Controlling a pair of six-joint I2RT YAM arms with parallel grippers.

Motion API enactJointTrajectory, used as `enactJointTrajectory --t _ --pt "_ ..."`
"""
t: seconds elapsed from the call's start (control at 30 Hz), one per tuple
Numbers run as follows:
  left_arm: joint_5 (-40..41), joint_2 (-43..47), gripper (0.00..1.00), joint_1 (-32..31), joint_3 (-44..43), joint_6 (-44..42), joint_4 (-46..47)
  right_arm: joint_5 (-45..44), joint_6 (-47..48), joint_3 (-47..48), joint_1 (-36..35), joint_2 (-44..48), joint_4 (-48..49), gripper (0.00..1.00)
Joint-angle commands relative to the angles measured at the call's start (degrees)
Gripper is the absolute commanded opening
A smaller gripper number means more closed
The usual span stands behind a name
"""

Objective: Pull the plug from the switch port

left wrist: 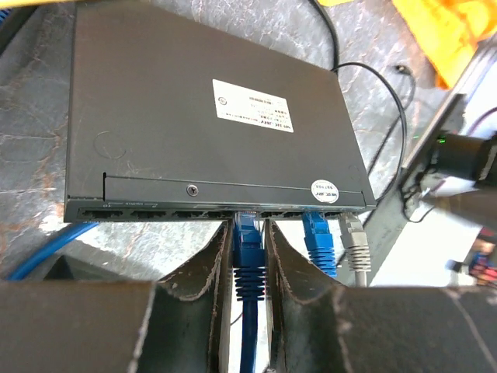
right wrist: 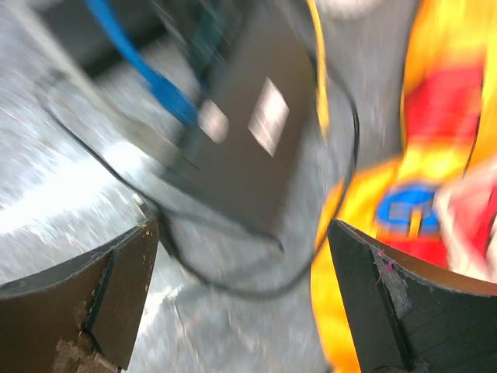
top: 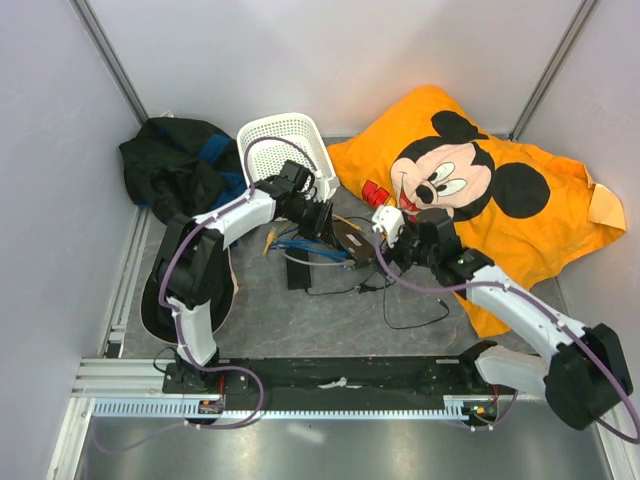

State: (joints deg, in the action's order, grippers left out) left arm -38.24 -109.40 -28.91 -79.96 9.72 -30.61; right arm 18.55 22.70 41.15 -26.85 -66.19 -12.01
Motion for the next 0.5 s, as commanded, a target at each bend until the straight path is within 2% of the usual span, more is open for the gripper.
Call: enactJointTrajectory --t 0.0,0.1,0.17,0.27,0.47 --pt "-7.55 -1.25 0.02 0.6 -3.18 6.27 3.01 -4.05 5.16 -2.38 -6.71 2.74 10.34 0.98" --pt "-9.48 -2.21 0.02 1.04 -3.53 7.68 4.06 -3.17 7.79 -3.7 -9.53 2.47 11.13 0.98" --pt "-11.14 -2.57 0.02 1.57 -3.71 8.3 4.59 -3.6 12.7 -5.63 -11.89 2.73 11.22 0.98" --pt "-12.73 -3.44 0.02 2.27 -4.5 8.56 4.77 -6.93 18.33 -8.35 -14.62 2.82 12.96 0.98" --pt "-13.79 -3.01 0.02 3.24 -3.8 8.83 4.95 -24.05 23.36 -13.98 -19.11 -0.5 28.25 0.98"
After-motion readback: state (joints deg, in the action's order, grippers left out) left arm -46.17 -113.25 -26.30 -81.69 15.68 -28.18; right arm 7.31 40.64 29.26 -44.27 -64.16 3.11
